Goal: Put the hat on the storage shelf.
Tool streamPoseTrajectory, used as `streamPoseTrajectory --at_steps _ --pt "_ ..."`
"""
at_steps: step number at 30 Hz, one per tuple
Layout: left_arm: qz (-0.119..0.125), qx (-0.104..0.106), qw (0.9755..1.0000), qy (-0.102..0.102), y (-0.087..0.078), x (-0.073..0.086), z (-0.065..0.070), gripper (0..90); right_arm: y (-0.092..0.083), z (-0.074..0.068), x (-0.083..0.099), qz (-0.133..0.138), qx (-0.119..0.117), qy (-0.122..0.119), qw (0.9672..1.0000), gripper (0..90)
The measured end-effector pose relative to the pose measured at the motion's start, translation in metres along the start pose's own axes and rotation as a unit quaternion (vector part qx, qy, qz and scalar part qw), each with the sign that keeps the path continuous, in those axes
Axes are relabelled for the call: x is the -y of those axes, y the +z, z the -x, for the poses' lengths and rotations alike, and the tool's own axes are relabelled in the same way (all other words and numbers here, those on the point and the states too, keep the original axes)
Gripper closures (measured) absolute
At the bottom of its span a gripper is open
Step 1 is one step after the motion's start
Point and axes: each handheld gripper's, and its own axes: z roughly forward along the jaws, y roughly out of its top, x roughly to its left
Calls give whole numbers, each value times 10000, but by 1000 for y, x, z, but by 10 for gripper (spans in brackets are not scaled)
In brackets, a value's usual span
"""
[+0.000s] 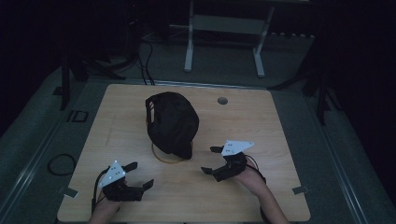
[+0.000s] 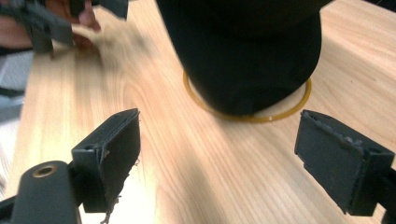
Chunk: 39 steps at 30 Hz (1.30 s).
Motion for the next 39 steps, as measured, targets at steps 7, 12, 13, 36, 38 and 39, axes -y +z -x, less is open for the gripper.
streamPoseTrajectory --at_steps 7,12,13,36,38,39 --pt "-55 4 10000 -40 1 1 -1 58 2 -5 14 -147 -102 -82 9998 141" --pt "-56 36 10000 -8 1 1 0 58 1 -8 28 -204 -171 -102 9996 142" --pt "-70 19 10000 1 1 1 0 58 1 -9 31 -207 -160 -91 9996 142" --pt "-66 -177 9997 170 0 2 0 58 -35 2 69 -168 228 279 9992 143" --pt "-82 -170 9997 155 0 3 0 58 -38 4 72 -173 278 307 9990 142" --pt "-89 -168 9997 144 0 3 0 58 -41 5 74 -110 304 315 9990 143"
